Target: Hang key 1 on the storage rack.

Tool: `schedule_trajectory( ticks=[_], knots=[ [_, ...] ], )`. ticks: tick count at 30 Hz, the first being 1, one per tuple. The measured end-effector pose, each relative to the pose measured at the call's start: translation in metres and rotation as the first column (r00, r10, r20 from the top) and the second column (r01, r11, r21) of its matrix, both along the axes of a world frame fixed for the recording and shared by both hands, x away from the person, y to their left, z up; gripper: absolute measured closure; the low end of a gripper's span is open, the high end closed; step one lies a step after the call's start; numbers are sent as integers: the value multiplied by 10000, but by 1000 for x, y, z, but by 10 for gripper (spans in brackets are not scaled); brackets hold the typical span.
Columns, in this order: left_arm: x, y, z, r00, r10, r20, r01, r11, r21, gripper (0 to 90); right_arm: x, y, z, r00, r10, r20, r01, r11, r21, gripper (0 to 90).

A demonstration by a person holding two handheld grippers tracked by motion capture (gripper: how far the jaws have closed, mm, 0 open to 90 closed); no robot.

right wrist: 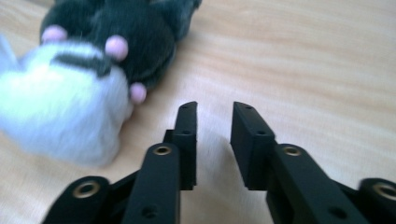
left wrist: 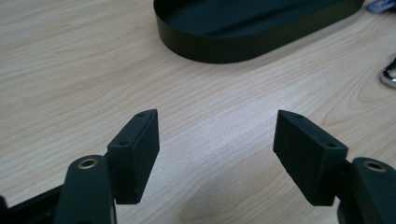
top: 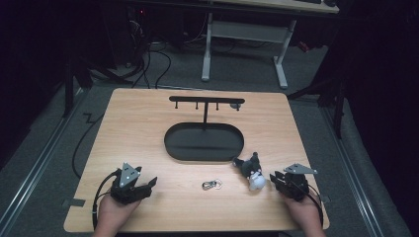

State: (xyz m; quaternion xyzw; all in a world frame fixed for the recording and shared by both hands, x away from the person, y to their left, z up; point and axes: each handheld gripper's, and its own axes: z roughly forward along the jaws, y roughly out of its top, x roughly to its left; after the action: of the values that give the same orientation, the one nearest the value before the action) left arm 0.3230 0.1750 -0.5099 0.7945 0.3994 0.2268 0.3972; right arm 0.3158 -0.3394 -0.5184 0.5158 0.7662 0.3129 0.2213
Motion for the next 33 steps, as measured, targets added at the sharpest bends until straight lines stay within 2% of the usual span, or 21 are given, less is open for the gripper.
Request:
schedule_trajectory(
  ticks=[2,4,7,8,12,15,17,21,25,26,28,31,33],
  knots=[
    [2,-1,-5,10000,-15,-18,16,9999,170,303,-3,0,1,9998,-10,-206,8,9999,-102,667],
    [6,-2,-8,9999,-58,-146,58,10000,47,300,-6,1,3,9993,-100,-373,88,9994,-326,632],
    [11,-3,-9,9997,-162,-185,162,9999,-15,326,-6,0,7,9971,-187,-740,164,9994,-312,577],
    [11,-3,-9,9995,-225,-216,225,9997,0,338,-6,1,9,9959,-207,-880,161,9985,-530,570],
    [10,-8,-7,9985,-539,-48,538,9985,-52,335,-4,2,14,9888,-309,-1460,170,9953,-955,526],
    [7,-13,-6,9965,-828,123,826,9965,137,328,-2,4,20,9826,-444,-1806,244,9935,-1114,509],
    [6,-14,-6,9956,-926,142,924,9956,175,326,0,6,23,9759,-410,-2145,176,9938,-1099,474],
    [6,-15,-6,9948,-1010,158,1008,9948,154,326,2,13,27,9608,-465,-2734,28,9874,-1580,451],
    [7,-16,-7,9943,-1061,121,1058,9942,197,326,3,21,29,9440,-217,-3293,-422,9818,-1854,408],
    [7,-16,-7,9942,-1069,113,1067,9941,211,326,3,23,30,9373,-179,-3480,-526,9799,-1922,411],
    [7,-16,-8,9943,-1057,127,1054,9942,227,325,3,27,31,9306,-38,-3660,-781,9749,-2087,409],
    [7,-16,-8,9943,-1059,137,1055,9942,221,326,3,30,33,9228,158,-3849,-1010,9741,-2022,400],
    [7,-16,-8,9942,-1066,116,1063,9940,247,326,3,33,34,9135,244,-4062,-1088,9765,-1862,393]
  ],
)
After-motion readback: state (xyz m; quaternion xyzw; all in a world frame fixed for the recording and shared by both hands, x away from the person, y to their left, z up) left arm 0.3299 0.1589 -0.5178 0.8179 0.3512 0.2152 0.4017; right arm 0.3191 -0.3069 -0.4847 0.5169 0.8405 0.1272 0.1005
